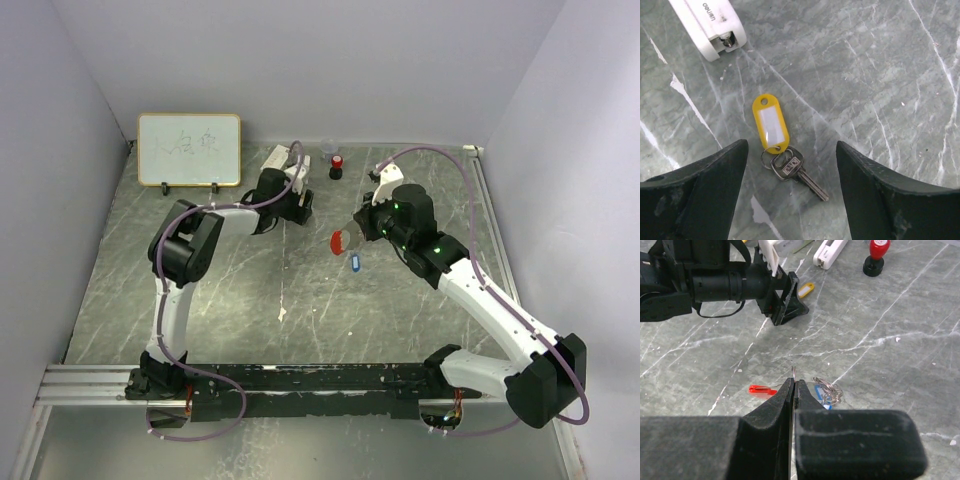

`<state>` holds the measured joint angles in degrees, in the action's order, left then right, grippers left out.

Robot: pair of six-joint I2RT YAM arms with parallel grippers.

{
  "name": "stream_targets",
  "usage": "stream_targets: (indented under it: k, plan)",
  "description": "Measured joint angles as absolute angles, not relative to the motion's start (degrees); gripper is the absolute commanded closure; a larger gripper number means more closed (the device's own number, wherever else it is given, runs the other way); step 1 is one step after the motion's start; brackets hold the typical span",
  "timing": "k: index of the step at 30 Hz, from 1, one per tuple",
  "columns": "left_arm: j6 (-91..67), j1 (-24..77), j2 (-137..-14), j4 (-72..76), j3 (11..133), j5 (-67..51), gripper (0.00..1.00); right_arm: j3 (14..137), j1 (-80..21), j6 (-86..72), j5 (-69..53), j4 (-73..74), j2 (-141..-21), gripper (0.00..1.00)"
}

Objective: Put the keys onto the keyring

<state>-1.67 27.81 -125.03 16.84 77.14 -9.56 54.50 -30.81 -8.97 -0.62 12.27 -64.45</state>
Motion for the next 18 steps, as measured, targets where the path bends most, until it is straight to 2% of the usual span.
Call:
stream_targets:
  k: [18]
  plan:
    - [-0.16,29.41,-125.8,16.45,77.93,-5.15,0.73,54.08,-30.44,-8.99,-0.62,12.27,-64.42,1.0]
